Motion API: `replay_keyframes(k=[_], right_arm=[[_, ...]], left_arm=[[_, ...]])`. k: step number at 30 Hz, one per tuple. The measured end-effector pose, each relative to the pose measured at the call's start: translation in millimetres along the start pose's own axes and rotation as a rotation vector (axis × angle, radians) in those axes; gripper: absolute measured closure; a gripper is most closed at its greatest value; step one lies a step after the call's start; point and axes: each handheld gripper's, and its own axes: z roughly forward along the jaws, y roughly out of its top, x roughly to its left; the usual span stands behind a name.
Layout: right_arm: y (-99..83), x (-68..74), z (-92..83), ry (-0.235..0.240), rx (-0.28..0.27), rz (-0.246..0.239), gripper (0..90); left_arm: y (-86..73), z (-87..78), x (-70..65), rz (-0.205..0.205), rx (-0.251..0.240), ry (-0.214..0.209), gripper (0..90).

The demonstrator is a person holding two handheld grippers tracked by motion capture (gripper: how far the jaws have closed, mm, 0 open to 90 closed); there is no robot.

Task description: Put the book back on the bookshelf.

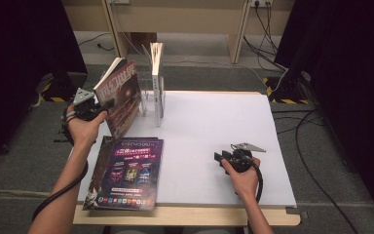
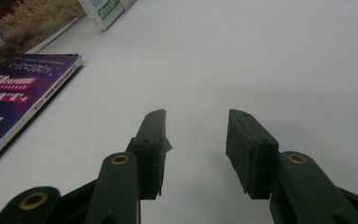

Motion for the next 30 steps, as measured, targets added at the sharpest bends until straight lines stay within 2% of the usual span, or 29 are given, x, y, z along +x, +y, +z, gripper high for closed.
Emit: replay_keyframes(k=[3, 6, 8, 11, 16, 20, 25, 30], right_arm=[[-0.4, 0.3, 0.4, 0.002, 0.01, 0.0, 58.3], [-0.1, -0.1, 0.3, -0.001, 0.013, -0.002, 58.4], [0.0, -0.9, 0.0, -0.003, 0.012, 0.001, 58.4], [-0.4, -1.4, 0.5, 0.0, 0.014, 0.007, 58.4], [-0.4, -1.7, 0.6, 0.0, 0.011, 0.002, 58.6], [-0.4, -2.7, 0.5, -0.002, 0.005, 0.005, 58.6], [-0.3, -3.1, 0.0, 0.0, 0.006, 0.009, 58.6], [0.0, -4.0, -0.7, -0.001, 0.003, 0.009, 58.6]], left_arm=[[0.2, -0.5, 1.0, -0.008, -0.002, 0.006, 83.4], [-2.7, -0.7, 1.8, -0.026, -0.044, 0.016, 83.6], [-4.9, -0.4, 1.7, -0.02, -0.077, 0.03, 83.7], [-4.6, 1.4, 0.4, -0.002, -0.095, 0.041, 83.9], [3.5, 7.0, 0.9, -0.005, -0.119, 0.036, 83.9], [12.6, 10.7, -3.8, 0.032, -0.149, 0.068, 83.9], [18.4, 19.5, -4.6, 0.014, -0.175, 0.068, 83.9], [19.8, 27.8, -7.3, 0.023, -0.176, 0.087, 83.9]])
